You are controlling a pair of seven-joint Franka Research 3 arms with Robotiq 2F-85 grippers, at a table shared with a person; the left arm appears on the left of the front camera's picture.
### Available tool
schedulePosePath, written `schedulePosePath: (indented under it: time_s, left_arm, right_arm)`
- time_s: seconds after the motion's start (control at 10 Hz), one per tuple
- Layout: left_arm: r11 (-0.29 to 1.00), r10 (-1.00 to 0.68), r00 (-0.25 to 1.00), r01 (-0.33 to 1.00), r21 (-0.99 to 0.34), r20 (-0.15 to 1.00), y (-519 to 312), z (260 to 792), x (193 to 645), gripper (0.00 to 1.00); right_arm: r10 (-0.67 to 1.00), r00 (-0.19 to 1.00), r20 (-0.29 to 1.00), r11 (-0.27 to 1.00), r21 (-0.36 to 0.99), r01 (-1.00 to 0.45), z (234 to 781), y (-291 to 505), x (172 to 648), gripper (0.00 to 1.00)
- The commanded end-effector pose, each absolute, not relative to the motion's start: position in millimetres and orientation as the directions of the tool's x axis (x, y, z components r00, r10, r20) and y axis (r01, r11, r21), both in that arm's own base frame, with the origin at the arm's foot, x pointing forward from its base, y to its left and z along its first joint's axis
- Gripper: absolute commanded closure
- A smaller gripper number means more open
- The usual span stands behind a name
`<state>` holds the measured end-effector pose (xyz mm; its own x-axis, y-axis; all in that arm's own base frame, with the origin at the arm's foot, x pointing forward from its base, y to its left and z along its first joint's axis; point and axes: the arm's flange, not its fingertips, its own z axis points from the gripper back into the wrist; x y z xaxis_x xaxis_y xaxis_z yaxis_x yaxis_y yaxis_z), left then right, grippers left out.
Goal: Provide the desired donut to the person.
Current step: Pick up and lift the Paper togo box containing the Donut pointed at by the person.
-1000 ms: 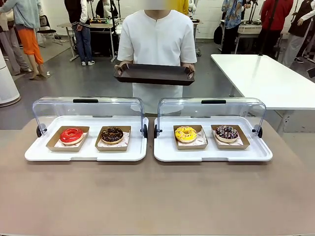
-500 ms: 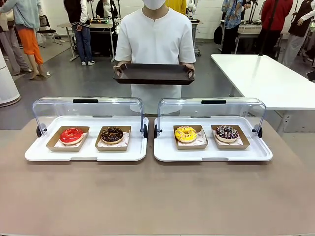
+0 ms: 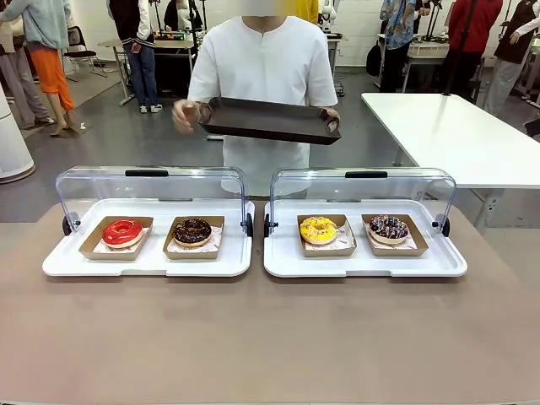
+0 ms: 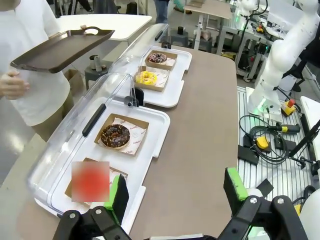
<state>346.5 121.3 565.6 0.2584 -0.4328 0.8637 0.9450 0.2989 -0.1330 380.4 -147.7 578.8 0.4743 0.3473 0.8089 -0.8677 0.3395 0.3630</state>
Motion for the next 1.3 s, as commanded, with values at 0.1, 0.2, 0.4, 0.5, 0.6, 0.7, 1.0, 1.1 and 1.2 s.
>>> schedulePosePath:
  time_s: [0.1, 0.2, 0.4, 0.5, 0.6, 0.7, 1.0, 1.1, 1.2]
  left_arm:
    - [0.335, -0.452, 0.282, 0.933, -0.132, 0.846, 115, 564, 339, 0.0]
    - [0.303, -0.437, 0.257, 0.944, -0.128, 0.862, 120, 566, 345, 0.0]
    - [0.303, -0.437, 0.257, 0.944, -0.128, 0.862, 120, 566, 345, 0.0]
    - [0.303, -0.437, 0.257, 0.944, -0.128, 0.862, 120, 566, 345, 0.0]
    - [0.303, -0.437, 0.257, 0.944, -0.128, 0.862, 120, 566, 345, 0.0]
    - [0.303, -0.437, 0.257, 0.944, -0.128, 0.862, 120, 566, 345, 0.0]
    - [0.303, -0.437, 0.257, 0.944, -0.128, 0.862, 120, 566, 345, 0.0]
    - [0.303, -0.437, 0.257, 0.944, -0.128, 0.862, 120, 566, 345, 0.0]
    - [0.303, -0.437, 0.257, 0.944, -0.128, 0.862, 120, 566, 345, 0.0]
  right_arm:
    - [0.355, 0.474, 0.806, 0.364, 0.348, -0.864, 575, -135, 373, 0.0]
    - [0.349, 0.472, 0.81, 0.345, 0.358, -0.868, 578, -145, 380, 0.0]
    - [0.349, 0.472, 0.81, 0.345, 0.358, -0.868, 578, -145, 380, 0.0]
    - [0.349, 0.472, 0.81, 0.345, 0.358, -0.868, 578, -145, 380, 0.0]
    - [0.349, 0.472, 0.81, 0.345, 0.358, -0.868, 578, -145, 380, 0.0]
    - [0.349, 0.472, 0.81, 0.345, 0.358, -0.868, 578, -145, 380, 0.0]
    - [0.349, 0.472, 0.81, 0.345, 0.358, -0.868, 578, -145, 380, 0.0]
    - [0.349, 0.472, 0.81, 0.345, 0.358, -0.868, 578, -145, 380, 0.0]
    - [0.349, 0.472, 0.81, 0.345, 0.358, -0.868, 578, -145, 380, 0.0]
